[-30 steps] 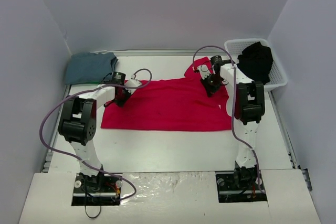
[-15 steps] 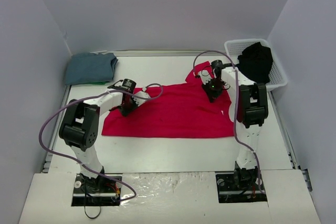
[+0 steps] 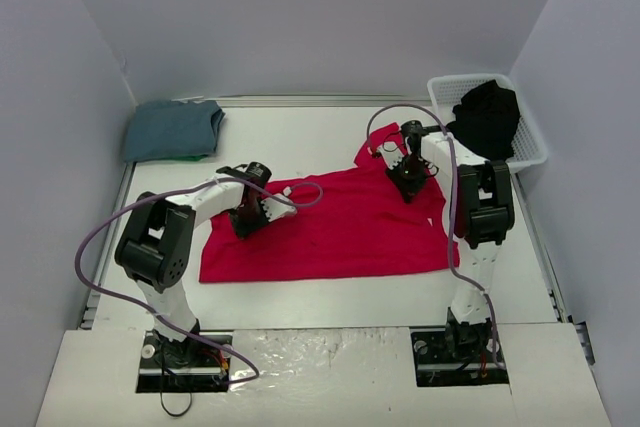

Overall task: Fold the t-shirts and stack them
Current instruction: Fold the flattened tshirt in 1/3 of the way

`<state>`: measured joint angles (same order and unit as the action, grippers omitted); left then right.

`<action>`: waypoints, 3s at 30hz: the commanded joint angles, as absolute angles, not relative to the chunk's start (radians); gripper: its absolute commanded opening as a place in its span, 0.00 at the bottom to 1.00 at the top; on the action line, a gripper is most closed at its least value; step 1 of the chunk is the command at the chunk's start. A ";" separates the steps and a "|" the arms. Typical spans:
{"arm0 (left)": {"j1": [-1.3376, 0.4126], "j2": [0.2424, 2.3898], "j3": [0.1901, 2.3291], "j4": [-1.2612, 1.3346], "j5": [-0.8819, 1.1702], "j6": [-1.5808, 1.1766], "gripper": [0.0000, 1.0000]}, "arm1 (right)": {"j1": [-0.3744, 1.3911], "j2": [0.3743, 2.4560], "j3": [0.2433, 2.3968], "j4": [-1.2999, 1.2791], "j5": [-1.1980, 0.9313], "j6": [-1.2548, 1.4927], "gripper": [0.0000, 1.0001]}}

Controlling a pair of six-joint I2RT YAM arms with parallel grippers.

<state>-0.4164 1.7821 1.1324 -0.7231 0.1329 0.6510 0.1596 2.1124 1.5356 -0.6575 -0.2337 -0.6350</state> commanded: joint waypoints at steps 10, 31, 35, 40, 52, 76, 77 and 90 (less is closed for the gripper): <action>-0.330 1.671 1.353 -0.900 0.167 0.611 0.12 | 0.169 2.091 1.621 -0.937 -0.279 -0.657 0.28; -0.109 1.804 1.355 -0.693 0.281 0.701 0.15 | 0.163 2.146 1.671 -0.939 -0.437 -0.669 0.43; -0.091 1.844 1.361 -0.652 0.287 0.695 0.15 | 0.158 2.154 1.646 -0.937 -0.430 -0.667 0.42; -0.072 1.881 1.382 -0.627 0.305 0.690 0.15 | 0.155 2.158 1.637 -0.934 -0.428 -0.661 0.42; -0.058 1.944 1.434 -0.595 0.322 0.675 0.15 | 0.156 2.169 1.635 -0.937 -0.425 -0.661 0.49; -0.055 1.843 1.407 -0.488 0.293 0.589 0.02 | 0.137 2.163 1.617 -0.936 -0.431 -0.681 0.38; -0.057 1.835 1.404 -0.480 0.293 0.588 0.02 | 0.133 2.163 1.617 -0.934 -0.431 -0.680 0.38; -0.057 1.852 1.424 -0.454 0.262 0.566 0.02 | 0.117 2.155 1.617 -0.934 -0.433 -0.683 0.39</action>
